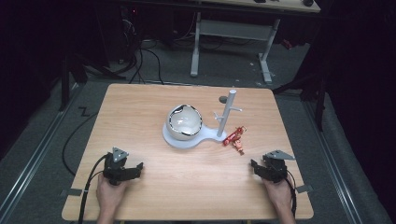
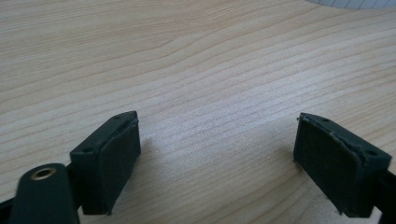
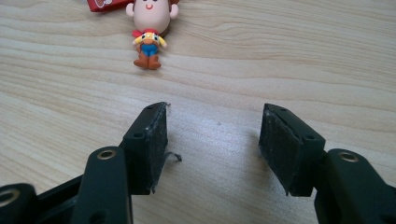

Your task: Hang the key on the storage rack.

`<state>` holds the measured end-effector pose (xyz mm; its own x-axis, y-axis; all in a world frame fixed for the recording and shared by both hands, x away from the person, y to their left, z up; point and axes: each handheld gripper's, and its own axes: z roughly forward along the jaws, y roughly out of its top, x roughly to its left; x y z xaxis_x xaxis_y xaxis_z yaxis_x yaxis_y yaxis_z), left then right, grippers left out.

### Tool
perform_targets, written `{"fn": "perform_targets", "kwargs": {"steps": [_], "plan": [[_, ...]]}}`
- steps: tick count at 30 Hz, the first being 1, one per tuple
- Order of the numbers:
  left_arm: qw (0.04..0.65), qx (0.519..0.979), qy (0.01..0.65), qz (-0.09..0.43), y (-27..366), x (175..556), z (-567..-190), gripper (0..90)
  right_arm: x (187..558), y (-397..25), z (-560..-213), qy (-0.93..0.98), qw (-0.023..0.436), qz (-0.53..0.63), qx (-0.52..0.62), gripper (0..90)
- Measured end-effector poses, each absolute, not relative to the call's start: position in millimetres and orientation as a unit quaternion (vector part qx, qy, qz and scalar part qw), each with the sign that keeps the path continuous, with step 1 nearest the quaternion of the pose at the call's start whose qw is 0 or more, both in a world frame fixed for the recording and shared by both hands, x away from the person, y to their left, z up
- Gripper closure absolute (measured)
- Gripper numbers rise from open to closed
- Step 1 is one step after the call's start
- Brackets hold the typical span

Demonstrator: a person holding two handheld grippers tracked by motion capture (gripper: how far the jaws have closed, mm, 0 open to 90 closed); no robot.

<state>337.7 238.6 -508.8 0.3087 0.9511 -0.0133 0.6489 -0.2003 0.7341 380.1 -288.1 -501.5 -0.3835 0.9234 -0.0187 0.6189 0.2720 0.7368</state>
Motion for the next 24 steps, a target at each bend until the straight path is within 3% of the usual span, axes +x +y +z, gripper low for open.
{"fn": "perform_targets", "kwargs": {"steps": [24], "plan": [[0.33, 0.736, 0.544, 0.231, 239.2, 337.4, -508.7, 17.5, 378.4, -280.1, -489.0, 0.756, 0.233, 0.37, 0.486, 52.6]]}}
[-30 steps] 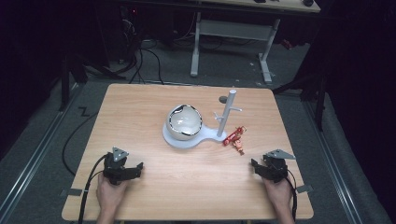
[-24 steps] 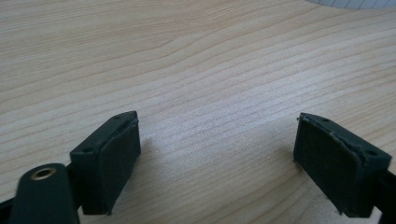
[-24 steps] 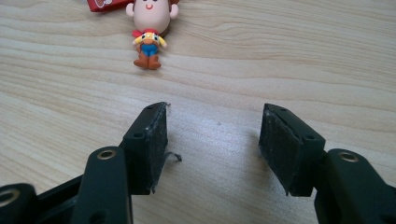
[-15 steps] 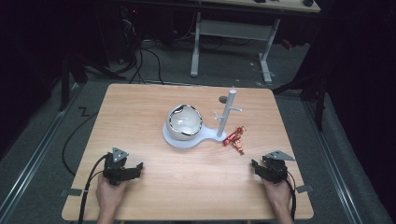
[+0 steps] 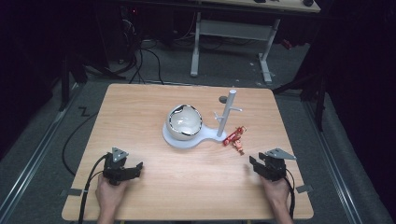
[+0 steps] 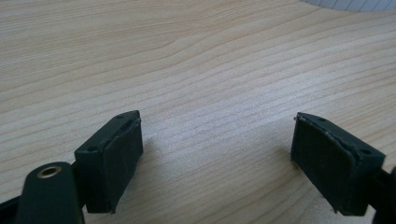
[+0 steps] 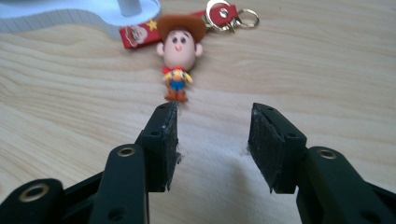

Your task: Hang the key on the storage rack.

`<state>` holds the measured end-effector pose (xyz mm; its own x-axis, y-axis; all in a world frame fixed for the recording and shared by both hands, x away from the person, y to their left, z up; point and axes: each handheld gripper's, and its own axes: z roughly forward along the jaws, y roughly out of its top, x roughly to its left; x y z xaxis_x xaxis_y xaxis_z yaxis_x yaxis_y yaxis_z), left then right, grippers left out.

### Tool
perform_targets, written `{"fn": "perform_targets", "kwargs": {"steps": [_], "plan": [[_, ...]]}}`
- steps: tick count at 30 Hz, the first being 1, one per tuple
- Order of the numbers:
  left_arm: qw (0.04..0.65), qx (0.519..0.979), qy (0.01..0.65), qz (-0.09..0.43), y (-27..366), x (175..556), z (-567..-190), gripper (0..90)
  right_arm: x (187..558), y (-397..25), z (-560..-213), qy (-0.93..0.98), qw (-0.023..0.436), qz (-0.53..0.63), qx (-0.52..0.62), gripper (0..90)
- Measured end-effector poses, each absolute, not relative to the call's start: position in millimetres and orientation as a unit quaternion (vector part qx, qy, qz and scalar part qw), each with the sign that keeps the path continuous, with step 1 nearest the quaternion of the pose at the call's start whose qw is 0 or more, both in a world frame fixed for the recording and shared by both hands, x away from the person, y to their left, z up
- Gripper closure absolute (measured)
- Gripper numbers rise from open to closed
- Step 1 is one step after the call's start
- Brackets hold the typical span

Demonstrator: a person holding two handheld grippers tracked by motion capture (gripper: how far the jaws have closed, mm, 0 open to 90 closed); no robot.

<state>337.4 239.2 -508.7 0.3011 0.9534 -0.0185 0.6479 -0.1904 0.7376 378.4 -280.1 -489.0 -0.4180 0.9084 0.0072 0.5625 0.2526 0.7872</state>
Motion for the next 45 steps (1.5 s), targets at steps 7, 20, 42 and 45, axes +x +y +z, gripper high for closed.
{"fn": "perform_targets", "kwargs": {"steps": [7, 20, 42, 45], "plan": [[0.33, 0.735, 0.545, 0.233, 239.2, 337.4, -508.7, 18.0, 387.9, -267.2, -480.4, 0.764, 0.229, 0.379, 0.469, 52.6], [0.33, 0.733, 0.547, 0.234, 239.3, 337.3, -508.7, 19.3, 419.1, -251.4, -476.7, 0.762, 0.214, 0.383, 0.476, 52.4], [0.33, 0.733, 0.546, 0.234, 239.2, 337.2, -508.7, 19.3, 456.4, -235.1, -492.9, 0.764, 0.173, 0.365, 0.503, 50.4], [0.33, 0.734, 0.546, 0.234, 239.0, 337.0, -508.7, 19.3, 456.4, -227.1, -497.7, 0.775, 0.184, 0.347, 0.496, 54.6]]}}
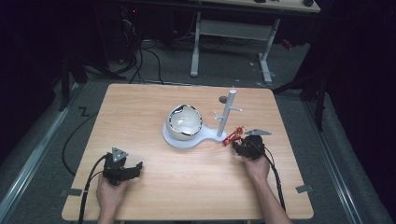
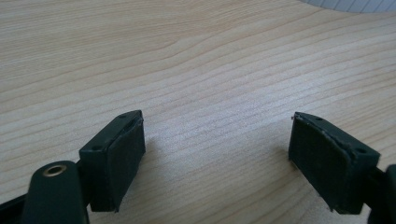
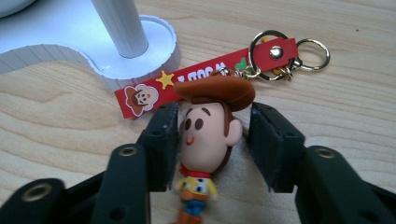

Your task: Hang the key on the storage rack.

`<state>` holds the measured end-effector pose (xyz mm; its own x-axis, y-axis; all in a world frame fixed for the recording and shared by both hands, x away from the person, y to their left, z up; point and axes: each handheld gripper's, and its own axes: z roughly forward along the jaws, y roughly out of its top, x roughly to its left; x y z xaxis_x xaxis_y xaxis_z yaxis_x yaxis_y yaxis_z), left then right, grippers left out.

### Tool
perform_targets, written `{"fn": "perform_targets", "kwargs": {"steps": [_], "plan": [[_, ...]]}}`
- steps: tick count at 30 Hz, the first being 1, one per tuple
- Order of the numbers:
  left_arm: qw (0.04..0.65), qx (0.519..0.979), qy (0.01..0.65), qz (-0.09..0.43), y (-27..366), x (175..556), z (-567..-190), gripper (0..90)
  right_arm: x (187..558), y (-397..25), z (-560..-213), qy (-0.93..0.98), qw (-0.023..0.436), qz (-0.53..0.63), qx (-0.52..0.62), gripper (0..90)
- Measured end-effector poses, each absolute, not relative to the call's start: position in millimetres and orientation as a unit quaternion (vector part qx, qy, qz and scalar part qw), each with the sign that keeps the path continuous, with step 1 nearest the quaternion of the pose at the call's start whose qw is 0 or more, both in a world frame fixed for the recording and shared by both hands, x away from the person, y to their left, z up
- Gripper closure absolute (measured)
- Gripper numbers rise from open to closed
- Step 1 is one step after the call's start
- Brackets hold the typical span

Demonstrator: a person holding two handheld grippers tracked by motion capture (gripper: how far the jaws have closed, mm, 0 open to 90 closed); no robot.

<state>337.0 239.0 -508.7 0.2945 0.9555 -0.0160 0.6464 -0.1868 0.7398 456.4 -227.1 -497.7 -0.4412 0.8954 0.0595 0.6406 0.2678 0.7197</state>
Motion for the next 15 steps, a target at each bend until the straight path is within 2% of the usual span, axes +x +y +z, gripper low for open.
{"fn": "perform_targets", "kwargs": {"steps": [6, 15], "plan": [[0.33, 0.734, 0.546, 0.235, 238.9, 336.9, -508.7, 19.3, 454.3, -222.5, -498.1, 0.786, 0.197, 0.341, 0.477, 65.5], [0.33, 0.734, 0.546, 0.235, 238.9, 337.0, -508.7, 19.3, 450.8, -223.2, -496.8, 0.794, 0.209, 0.338, 0.46, 67.3]]}}
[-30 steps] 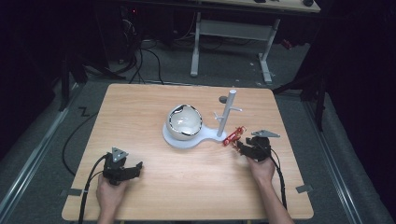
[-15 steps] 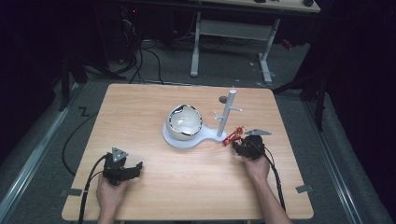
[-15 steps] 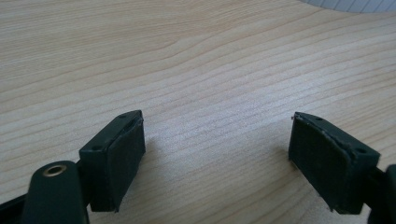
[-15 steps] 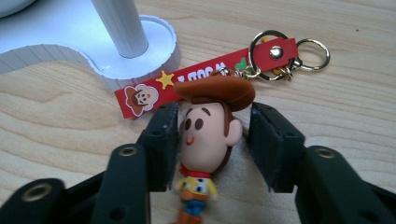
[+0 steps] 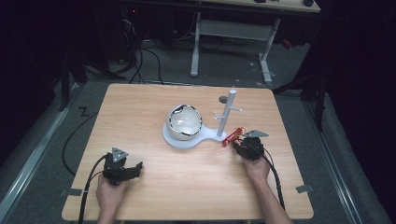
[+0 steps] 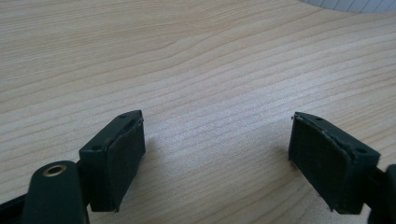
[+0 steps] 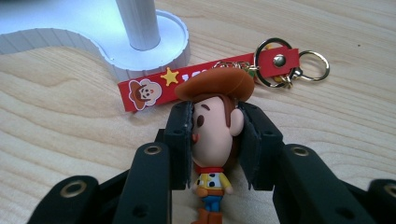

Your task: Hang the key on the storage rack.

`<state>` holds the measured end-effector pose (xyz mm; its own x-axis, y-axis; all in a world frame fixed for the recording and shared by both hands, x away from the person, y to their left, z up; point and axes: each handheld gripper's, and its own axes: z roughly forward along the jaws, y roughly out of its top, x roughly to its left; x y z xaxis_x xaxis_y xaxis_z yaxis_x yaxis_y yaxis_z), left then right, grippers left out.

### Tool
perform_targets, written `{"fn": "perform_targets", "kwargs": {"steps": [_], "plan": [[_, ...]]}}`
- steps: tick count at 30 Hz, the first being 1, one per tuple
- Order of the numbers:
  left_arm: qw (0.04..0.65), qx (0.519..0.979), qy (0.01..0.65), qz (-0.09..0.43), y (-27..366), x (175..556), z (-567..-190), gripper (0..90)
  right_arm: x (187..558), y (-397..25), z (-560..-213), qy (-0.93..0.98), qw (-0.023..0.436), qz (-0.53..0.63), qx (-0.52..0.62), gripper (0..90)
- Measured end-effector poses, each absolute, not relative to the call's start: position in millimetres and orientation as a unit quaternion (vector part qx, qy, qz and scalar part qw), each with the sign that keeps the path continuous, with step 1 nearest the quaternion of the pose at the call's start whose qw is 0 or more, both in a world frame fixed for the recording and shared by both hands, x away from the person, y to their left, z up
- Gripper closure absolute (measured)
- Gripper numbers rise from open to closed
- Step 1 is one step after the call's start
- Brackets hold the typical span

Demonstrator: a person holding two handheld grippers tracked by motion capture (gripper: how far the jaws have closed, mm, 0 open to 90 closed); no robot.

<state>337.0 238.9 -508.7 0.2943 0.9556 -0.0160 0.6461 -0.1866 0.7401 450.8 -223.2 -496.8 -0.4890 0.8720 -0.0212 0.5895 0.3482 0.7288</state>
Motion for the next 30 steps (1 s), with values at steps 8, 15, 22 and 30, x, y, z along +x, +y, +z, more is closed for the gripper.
{"fn": "perform_targets", "kwargs": {"steps": [8, 15, 22, 30], "plan": [[0.33, 0.734, 0.546, 0.234, 238.9, 336.9, -508.7, 19.3, 438.6, -236.0, -477.9, 0.788, 0.225, 0.361, 0.446, 67.4], [0.33, 0.734, 0.545, 0.234, 238.7, 336.9, -508.7, 19.5, 426.5, -243.1, -461.0, 0.783, 0.234, 0.389, 0.426, 67.5], [0.331, 0.734, 0.545, 0.234, 238.8, 336.9, -508.7, 19.5, 418.4, -246.7, -450.7, 0.777, 0.236, 0.407, 0.419, 67.5], [0.331, 0.734, 0.545, 0.234, 238.8, 336.9, -508.7, 19.7, 412.7, -248.6, -437.1, 0.773, 0.242, 0.423, 0.406, 67.5]]}}
